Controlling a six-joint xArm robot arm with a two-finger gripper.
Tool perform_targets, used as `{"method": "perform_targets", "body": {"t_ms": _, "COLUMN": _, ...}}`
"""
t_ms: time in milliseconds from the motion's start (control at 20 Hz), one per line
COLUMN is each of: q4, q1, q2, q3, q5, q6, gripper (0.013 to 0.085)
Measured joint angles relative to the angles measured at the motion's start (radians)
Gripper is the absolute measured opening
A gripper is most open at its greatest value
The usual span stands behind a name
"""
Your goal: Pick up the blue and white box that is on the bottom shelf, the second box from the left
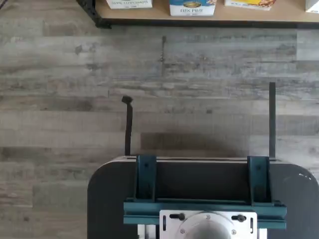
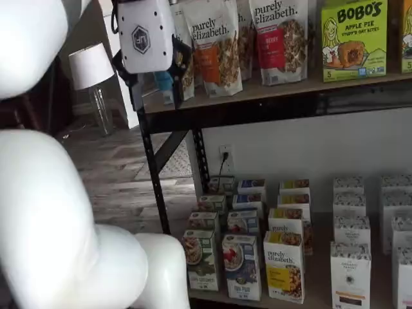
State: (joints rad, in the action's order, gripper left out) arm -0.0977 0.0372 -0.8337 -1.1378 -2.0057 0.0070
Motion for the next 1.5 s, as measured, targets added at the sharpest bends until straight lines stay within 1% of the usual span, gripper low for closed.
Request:
{"method": "perform_targets", "body": {"t_ms": 250, "q4": 0.022, "q1": -0.032, "q2": -0.014, "q3": 0.052, "q5": 0.057, "q6": 0.020, "gripper": 0.0850}}
{"method": "perform_targets", "body": {"t_ms": 400, "q4": 0.028, "q1": -0.044, "q2": -0.022, "q3": 0.091, "q5": 0.095, "q6": 0.028, "gripper": 0.0850}}
{"method": "perform_targets", "body": {"t_ms": 500, "q4": 0.044, "q1": -0.061, "q2": -0.032, "q3": 0.127, "q5": 0.130, "q6": 0.038, "gripper": 0.0850}}
{"method": "perform_targets", "body": {"t_ms": 800, "q4": 0.039, "q1": -0.061, "q2": -0.070, "q3": 0.267, "q5": 0.261, "q6": 0.035, "gripper": 0.0850}}
{"method": "perform_targets", "body": {"t_ms": 1000, "q4": 0.040, "q1": -0.069, "q2": -0.084, "q3": 0.355, "q5": 0.333, "q6": 0.040, "gripper": 0.0850}}
{"method": "perform_targets", "body": {"t_ms": 1200, "q4": 0.051, "q1": -0.092, "q2": -0.101, "q3": 0.451, "q5": 0.432, "q6": 0.058, "gripper": 0.0850}}
{"method": "perform_targets", "body": {"t_ms": 1500, "q4": 0.044, "q1": -0.119, "q2": -0.085, "q3": 0.559, "q5": 0.565, "q6": 0.079, "gripper": 0.0850}}
